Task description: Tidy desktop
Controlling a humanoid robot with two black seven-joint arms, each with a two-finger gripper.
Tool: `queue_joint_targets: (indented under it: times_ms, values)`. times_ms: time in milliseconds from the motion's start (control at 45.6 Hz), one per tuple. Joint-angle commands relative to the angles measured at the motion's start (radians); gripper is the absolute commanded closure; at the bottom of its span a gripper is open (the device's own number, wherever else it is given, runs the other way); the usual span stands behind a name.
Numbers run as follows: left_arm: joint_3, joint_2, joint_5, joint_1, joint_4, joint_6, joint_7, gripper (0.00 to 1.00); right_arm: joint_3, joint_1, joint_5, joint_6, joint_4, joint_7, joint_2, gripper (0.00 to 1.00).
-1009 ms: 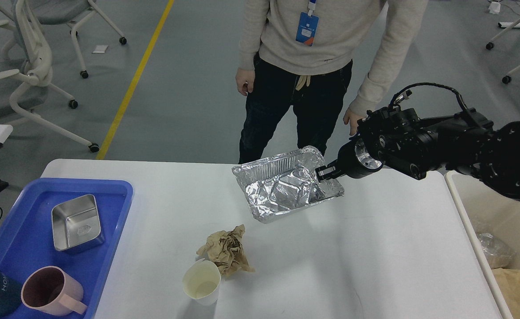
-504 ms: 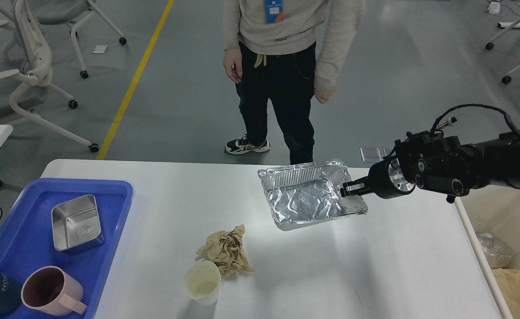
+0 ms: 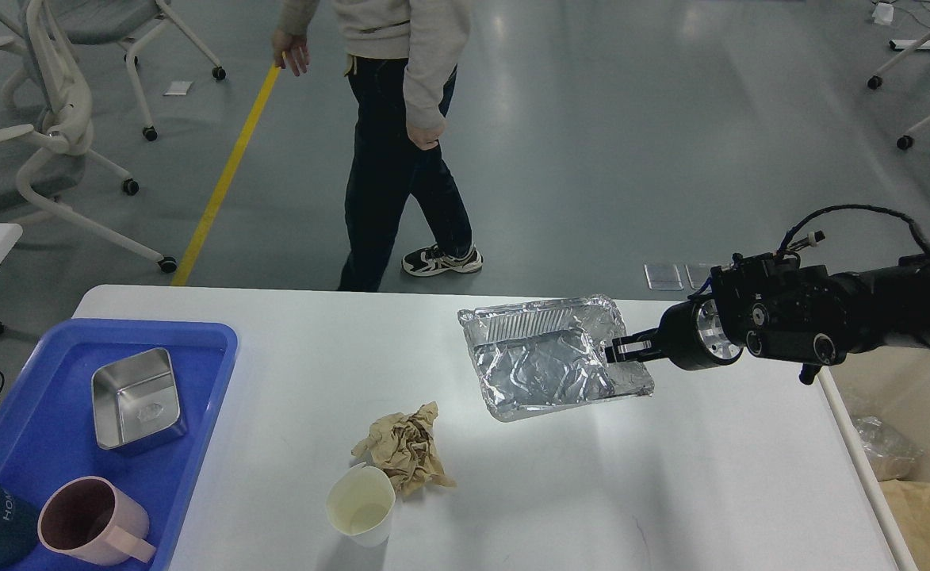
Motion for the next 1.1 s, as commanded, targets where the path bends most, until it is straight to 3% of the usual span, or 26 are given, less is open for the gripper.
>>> queue_joint_targets:
  times_ms: [0,439,680,833,1075]
  values:
    - [0.013,0.049,0.093,-0.001,-0.057,0.000,0.000,0.04,0.000,0.000,-0.001,-0.002,0.000,0.000,0.000,1.00]
    - [-0.011,-0.041,0.415,-0.014,-0.071,-0.014,0.053,0.04,-0.014,0.000,-0.003,-0.006,0.000,0.003,-0.014,1.00]
    - [-0.011,-0.198,0.623,-0.031,-0.094,-0.024,0.174,0.03,-0.018,0.001,-0.003,-0.006,0.000,0.003,-0.012,1.00]
    - [-0.010,-0.265,0.656,-0.093,-0.094,-0.041,0.173,0.03,-0.021,0.000,-0.003,-0.006,0.000,0.003,-0.017,1.00]
    - [0.004,-0.409,0.719,-0.205,-0.092,-0.146,0.176,0.03,-0.018,0.000,-0.003,-0.015,0.000,0.005,-0.017,1.00]
